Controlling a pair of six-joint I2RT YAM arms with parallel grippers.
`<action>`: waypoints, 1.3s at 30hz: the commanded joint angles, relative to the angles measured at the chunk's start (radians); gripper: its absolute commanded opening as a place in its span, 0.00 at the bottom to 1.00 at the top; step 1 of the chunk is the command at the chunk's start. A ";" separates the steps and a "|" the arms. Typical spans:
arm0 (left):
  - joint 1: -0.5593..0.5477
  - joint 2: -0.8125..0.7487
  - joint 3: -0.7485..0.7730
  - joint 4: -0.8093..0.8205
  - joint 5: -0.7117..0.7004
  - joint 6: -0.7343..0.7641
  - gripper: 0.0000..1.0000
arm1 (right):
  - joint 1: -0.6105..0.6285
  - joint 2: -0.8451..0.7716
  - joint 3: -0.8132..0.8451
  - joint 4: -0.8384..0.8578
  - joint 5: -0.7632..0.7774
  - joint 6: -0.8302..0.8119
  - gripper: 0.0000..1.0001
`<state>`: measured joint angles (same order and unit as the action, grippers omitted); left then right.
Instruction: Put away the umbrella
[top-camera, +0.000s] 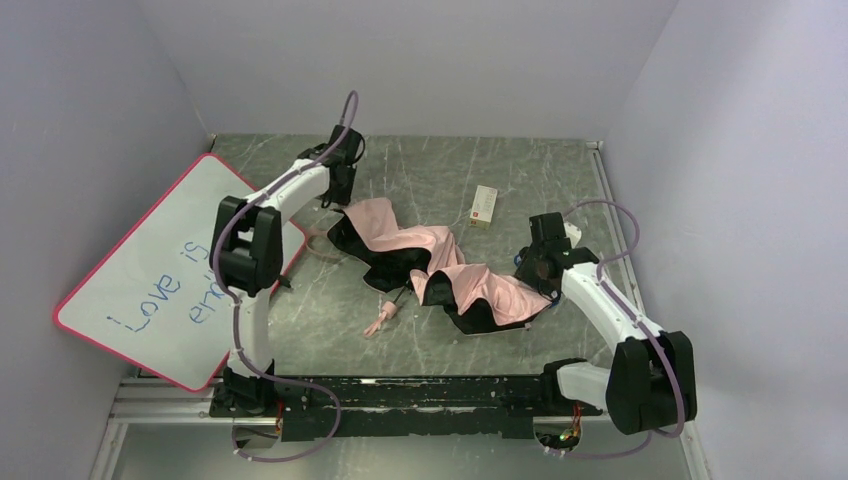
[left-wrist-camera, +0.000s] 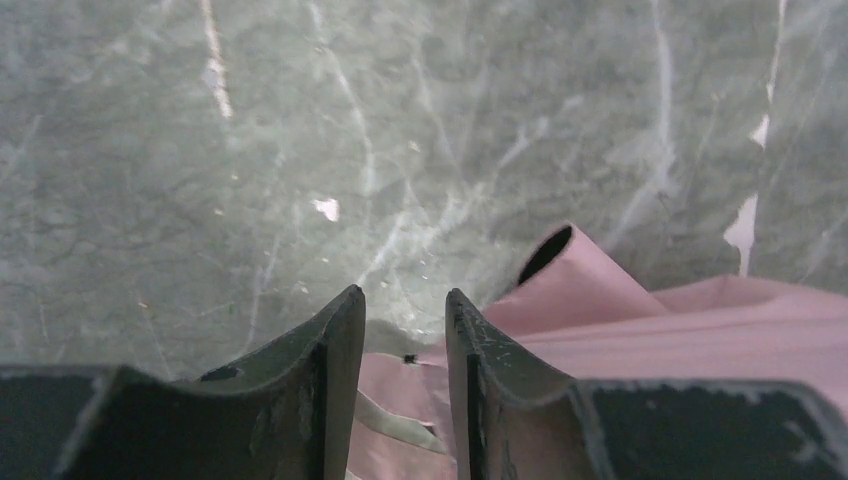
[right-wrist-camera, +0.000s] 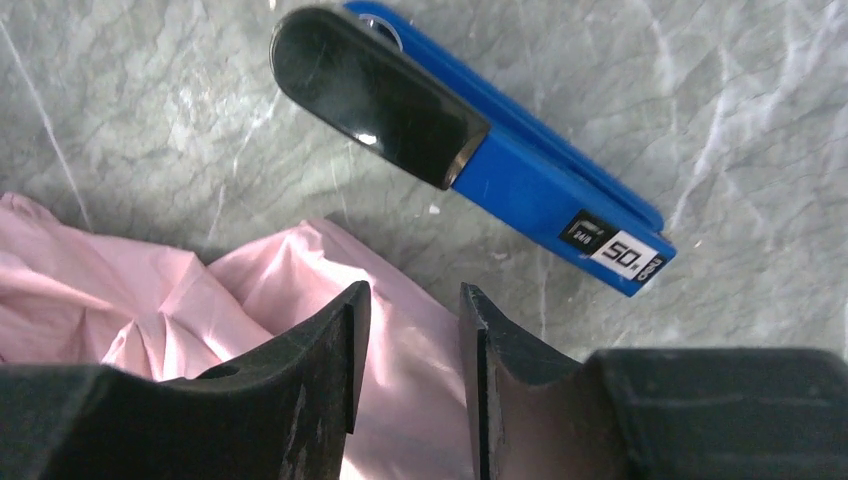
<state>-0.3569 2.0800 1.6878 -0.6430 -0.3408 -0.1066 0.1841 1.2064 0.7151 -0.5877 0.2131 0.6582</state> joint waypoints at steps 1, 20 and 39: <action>-0.082 0.016 -0.031 -0.002 -0.010 0.036 0.40 | -0.006 -0.029 -0.039 -0.001 -0.082 0.017 0.41; -0.281 0.036 -0.214 -0.014 0.060 0.007 0.35 | 0.101 0.036 -0.160 0.150 -0.243 0.123 0.40; -0.470 -0.142 -0.360 0.183 0.400 -0.061 0.30 | 0.354 0.228 -0.085 0.556 -0.367 0.442 0.39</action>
<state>-0.7578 1.9827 1.3598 -0.5381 -0.1566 -0.1234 0.5205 1.4033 0.5873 -0.1638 -0.1333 0.9928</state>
